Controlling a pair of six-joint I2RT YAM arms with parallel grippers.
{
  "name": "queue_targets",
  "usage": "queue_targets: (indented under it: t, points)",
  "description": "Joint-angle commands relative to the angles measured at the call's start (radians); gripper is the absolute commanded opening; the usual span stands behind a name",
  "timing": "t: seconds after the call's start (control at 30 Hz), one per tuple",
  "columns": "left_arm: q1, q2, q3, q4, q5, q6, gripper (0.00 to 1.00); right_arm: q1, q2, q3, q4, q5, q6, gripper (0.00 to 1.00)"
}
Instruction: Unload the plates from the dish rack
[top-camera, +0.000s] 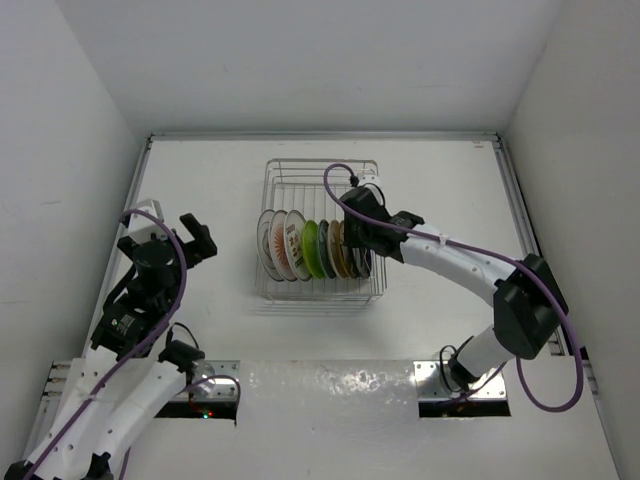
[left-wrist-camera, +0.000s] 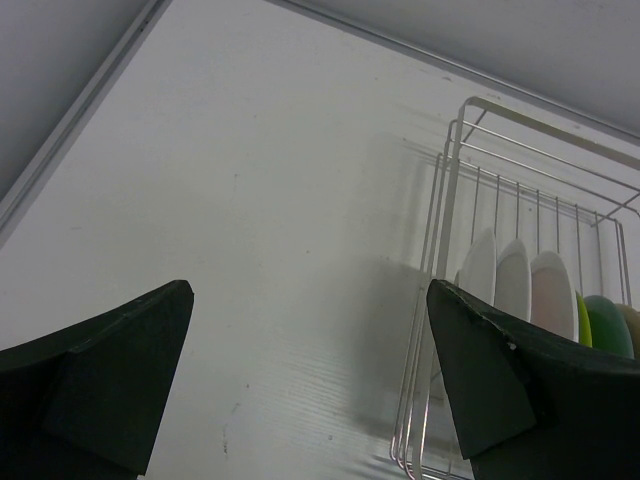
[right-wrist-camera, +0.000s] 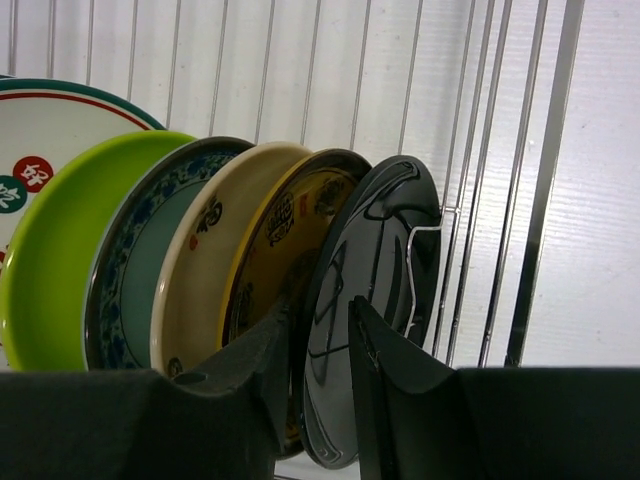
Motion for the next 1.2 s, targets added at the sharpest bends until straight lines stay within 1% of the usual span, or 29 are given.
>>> queue_targets:
  t: [0.0, 0.03, 0.07, 0.17, 0.2, 0.27, 0.47, 0.53, 0.57, 0.6, 0.63, 0.67, 0.7, 0.73, 0.77, 0.8, 0.83, 0.87, 0.9, 0.93, 0.97, 1.0, 1.03, 1.07, 1.13, 1.17]
  points:
    - [-0.010, 0.006, -0.002, 0.042, 0.008, 0.011, 1.00, 0.006, 0.016, -0.027, 0.037, 0.002, 0.035, 0.27]
    - [-0.010, 0.007, -0.002, 0.042, 0.008, 0.011, 1.00, 0.006, 0.015, -0.029, 0.038, -0.003, 0.039, 0.25]
    - [-0.010, 0.007, -0.002, 0.042, 0.005, 0.011, 1.00, 0.007, 0.009, -0.030, 0.041, -0.005, 0.046, 0.19]
    - [-0.010, 0.009, -0.001, 0.039, -0.001, 0.009, 1.00, 0.012, -0.003, -0.020, 0.043, -0.009, 0.052, 0.10]
    - [-0.010, 0.007, -0.001, 0.039, -0.002, 0.008, 1.00, 0.016, -0.013, -0.014, 0.041, -0.006, 0.053, 0.08]
    - [-0.009, 0.009, -0.001, 0.037, -0.007, 0.008, 1.00, 0.018, -0.025, 0.000, 0.034, -0.002, 0.052, 0.00]
    - [-0.009, 0.015, 0.024, 0.024, -0.022, 0.003, 1.00, 0.027, -0.118, 0.061, -0.003, 0.015, -0.002, 0.00]
    - [-0.010, 0.036, 0.079, -0.021, -0.032, -0.053, 1.00, 0.029, -0.169, 0.110, -0.026, 0.017, -0.031, 0.00]
    - [-0.010, 0.061, 0.108, -0.036, -0.012, -0.077, 1.00, 0.030, -0.186, 0.126, -0.045, 0.020, -0.066, 0.00]
    - [-0.009, 0.071, 0.135, -0.056, 0.014, -0.112, 1.00, 0.029, -0.203, 0.143, -0.052, 0.021, -0.086, 0.00]
    - [-0.009, 0.085, 0.198, -0.065, 0.043, -0.132, 1.00, 0.029, -0.238, 0.173, -0.055, 0.015, -0.112, 0.00]
    - [-0.010, 0.111, 0.234, -0.076, 0.097, -0.153, 1.00, 0.030, -0.253, 0.192, -0.051, 0.003, -0.178, 0.00]
    - [-0.010, 0.125, 0.267, -0.084, 0.129, -0.185, 1.00, 0.029, -0.264, 0.215, -0.054, -0.036, -0.212, 0.00]
    - [-0.010, 0.136, 0.331, -0.082, 0.211, -0.199, 1.00, 0.030, -0.273, 0.267, -0.055, -0.072, -0.258, 0.00]
    - [-0.010, 0.153, 0.361, -0.076, 0.252, -0.213, 1.00, 0.032, -0.272, 0.301, -0.081, -0.113, -0.345, 0.00]
    - [-0.010, 0.160, 0.410, -0.058, 0.289, -0.251, 1.00, 0.032, -0.264, 0.337, -0.104, -0.177, -0.380, 0.00]
    - [-0.010, 0.165, 0.427, -0.043, 0.368, -0.274, 1.00, 0.032, -0.257, 0.404, -0.149, -0.214, -0.422, 0.00]
    - [-0.010, 0.168, 0.441, -0.024, 0.408, -0.332, 1.00, 0.041, -0.244, 0.429, -0.169, -0.242, -0.510, 0.00]
    - [-0.010, 0.168, 0.456, 0.020, 0.445, -0.363, 1.00, 0.048, -0.243, 0.445, -0.177, -0.282, -0.554, 0.00]
    - [-0.010, 0.167, 0.455, 0.048, 0.515, -0.399, 1.00, 0.061, -0.244, 0.457, -0.181, -0.310, -0.650, 0.00]
    - [-0.010, 0.161, 0.450, 0.080, 0.549, -0.432, 1.00, 0.093, -0.252, 0.454, -0.181, -0.331, -0.701, 0.00]
    - [-0.010, 0.162, 0.438, 0.135, 0.573, -0.503, 1.00, 0.113, -0.254, 0.453, -0.184, -0.347, -0.756, 0.00]
    - [-0.010, 0.165, 0.433, 0.157, 0.627, -0.534, 1.00, 0.136, -0.254, 0.453, -0.192, -0.354, -0.804, 0.00]
    - [-0.010, 0.183, 0.430, 0.174, 0.648, -0.579, 1.00, 0.182, -0.254, 0.450, -0.200, -0.350, -0.882, 0.00]
    - [-0.010, 0.213, 0.427, 0.192, 0.694, -0.612, 1.00, 0.226, -0.247, 0.447, -0.195, -0.338, -0.940, 0.00]
    - [-0.009, 0.243, 0.426, 0.203, 0.712, -0.633, 1.00, 0.281, -0.249, 0.442, -0.184, -0.310, -0.991, 0.00]
